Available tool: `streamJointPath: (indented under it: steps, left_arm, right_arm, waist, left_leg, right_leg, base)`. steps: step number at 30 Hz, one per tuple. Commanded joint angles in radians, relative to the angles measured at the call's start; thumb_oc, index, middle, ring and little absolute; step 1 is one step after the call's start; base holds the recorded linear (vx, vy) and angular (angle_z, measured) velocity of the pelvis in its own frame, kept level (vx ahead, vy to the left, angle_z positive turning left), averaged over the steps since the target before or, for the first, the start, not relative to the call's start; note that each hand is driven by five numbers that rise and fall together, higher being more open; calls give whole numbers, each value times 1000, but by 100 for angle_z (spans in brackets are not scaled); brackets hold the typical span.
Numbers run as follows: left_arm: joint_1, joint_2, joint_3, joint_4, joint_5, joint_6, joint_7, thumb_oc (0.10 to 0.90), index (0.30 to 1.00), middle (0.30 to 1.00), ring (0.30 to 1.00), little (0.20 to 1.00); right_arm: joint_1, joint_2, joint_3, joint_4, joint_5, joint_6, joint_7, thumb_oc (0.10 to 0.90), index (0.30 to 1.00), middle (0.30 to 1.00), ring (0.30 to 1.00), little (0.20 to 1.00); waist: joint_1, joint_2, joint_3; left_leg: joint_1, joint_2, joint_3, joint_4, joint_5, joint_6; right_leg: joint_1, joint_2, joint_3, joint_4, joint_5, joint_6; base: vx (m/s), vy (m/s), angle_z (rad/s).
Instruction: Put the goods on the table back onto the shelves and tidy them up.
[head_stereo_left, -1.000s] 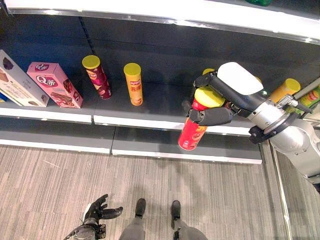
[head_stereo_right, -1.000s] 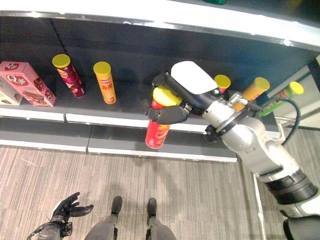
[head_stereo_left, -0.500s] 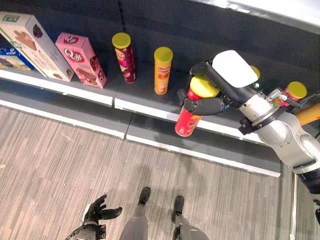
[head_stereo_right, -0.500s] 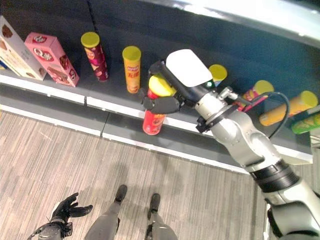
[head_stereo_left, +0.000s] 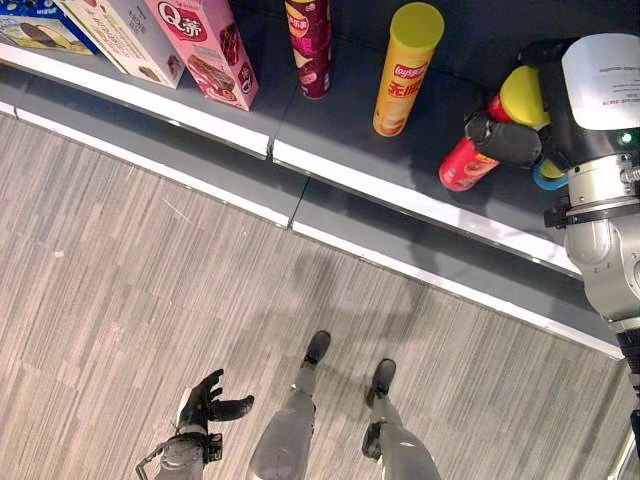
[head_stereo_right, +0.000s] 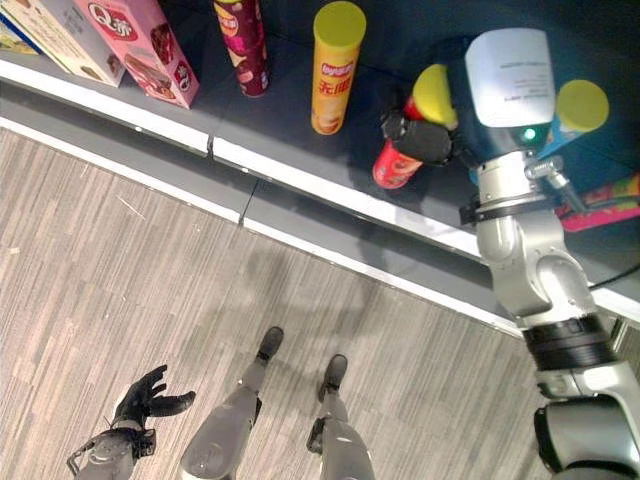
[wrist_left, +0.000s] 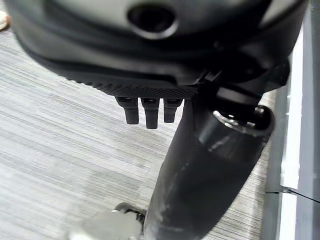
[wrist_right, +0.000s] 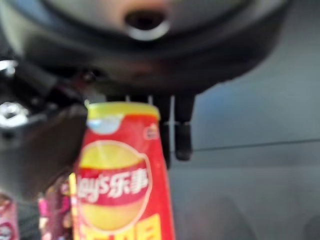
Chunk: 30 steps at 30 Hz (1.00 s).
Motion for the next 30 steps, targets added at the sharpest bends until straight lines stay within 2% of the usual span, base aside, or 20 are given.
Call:
streamJointPath:
  steps: [1,7,13,20,30]
  left_arm:
    - [3,65,-10,13,-14,-37,48,800,900,900,900,900]
    - [-7,63,-22,4,-19,-46,66,800,900,900,900,900]
    - [-25,57,-40,2,-15,-51,77,800,900,900,900,900]
    - [-35,53,-50,-15,-25,-56,87,800,900,900,900,900]
    - [-37,38,-47,11,-31,-52,88,800,900,900,900,900]
  right_arm:
    - [-141,-26,-55,-10,-34,32,-158,400,300,300,300,300]
    - [-202,-28,-12,67,-37,57,-205,400,300,300,300,300]
    - [-257,-30,35,128,-54,81,-240,400,300,300,300,300]
    - [-307,-40,84,166,-58,97,-241,400,300,300,300,300]
    - [-312,-36,92,180,-49,108,-244,400,300,300,300,300]
  waist:
    - [14,-36,-78]
    - [24,-26,-67]
    - [30,-27,-58]
    - [37,-28,-58]
    - [38,-31,-62]
  left_leg:
    - [-23,2,87,21,-89,-31]
    - [-46,-3,89,16,-83,-31]
    - [-68,-5,90,15,-81,-33]
    - [-78,-9,82,13,-81,-34]
    - [-77,-11,81,13,-86,-32]
  right_leg:
    - [26,-84,23,13,-46,107]
    - [6,-90,22,10,-40,113]
    - [-15,-88,22,9,-38,117]
    - [-19,-92,15,9,-41,120]
    - [-15,-94,14,9,-42,123]
  base:
    - [-1,20,3]
    - [-4,17,0]
    - [2,2,1]
    - [9,6,3]
    - [7,4,1]
